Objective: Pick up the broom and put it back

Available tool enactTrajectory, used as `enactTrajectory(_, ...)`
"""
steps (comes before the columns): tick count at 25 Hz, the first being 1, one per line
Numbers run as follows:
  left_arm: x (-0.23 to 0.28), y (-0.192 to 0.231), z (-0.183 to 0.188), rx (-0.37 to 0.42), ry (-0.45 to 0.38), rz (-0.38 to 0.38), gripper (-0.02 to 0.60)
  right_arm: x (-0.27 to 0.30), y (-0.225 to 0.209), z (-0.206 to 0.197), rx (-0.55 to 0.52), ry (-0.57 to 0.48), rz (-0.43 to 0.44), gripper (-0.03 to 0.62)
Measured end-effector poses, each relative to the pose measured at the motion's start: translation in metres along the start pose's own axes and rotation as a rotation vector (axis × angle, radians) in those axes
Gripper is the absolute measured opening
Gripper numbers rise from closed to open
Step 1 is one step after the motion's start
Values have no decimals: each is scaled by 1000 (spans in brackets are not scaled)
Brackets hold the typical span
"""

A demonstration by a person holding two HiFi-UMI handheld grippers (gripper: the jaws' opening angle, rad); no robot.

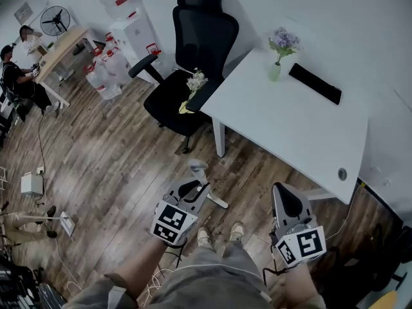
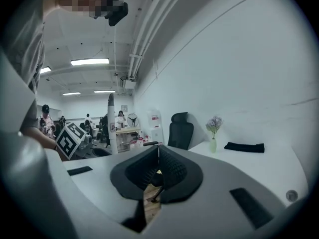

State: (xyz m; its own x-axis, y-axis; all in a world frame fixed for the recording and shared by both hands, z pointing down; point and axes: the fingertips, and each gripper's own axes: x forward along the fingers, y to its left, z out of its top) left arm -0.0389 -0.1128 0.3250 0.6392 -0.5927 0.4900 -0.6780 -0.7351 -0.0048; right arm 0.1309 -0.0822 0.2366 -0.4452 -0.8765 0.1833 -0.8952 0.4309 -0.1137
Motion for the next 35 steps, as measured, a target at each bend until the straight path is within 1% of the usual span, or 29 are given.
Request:
enactTrajectory(2,20,-2,-13,-1,24,-18,84,5,-10,-17,32,18,-14,32)
enactTrajectory(6,61,-8,-39,3,68,-55,84,8,-31,-56,138,59,-38,32)
enactTrajectory(8,81,-12,-52,2,91,-71,84,7,-42,-74,170,84,-52,32)
enactTrajectory(11,110,-17,-74,14,138,-105,85,10,-59,-98,186,125,-79,32)
enactTrajectory(16,156,-31,-116,55,222,-177,86,18,-85,-135,200,177,-121,32)
enactTrajectory(20,189,-38,-153,70,292,-207,86,21,-101,-164,229,200,-141,32)
enactTrajectory(24,219,-42,-184,58,320,-207,86,20,-117,-188,271,220,-165,32)
enactTrajectory(27,237,-48,-190,79,299,-239,86,20,-127,-204,292,233,-182,32)
enactTrajectory(30,258,-50,-180,93,276,-259,86,21,-137,-216,303,248,-194,32)
enactTrajectory(35,299,-52,-162,94,284,-277,87,25,-149,-225,305,256,-201,32)
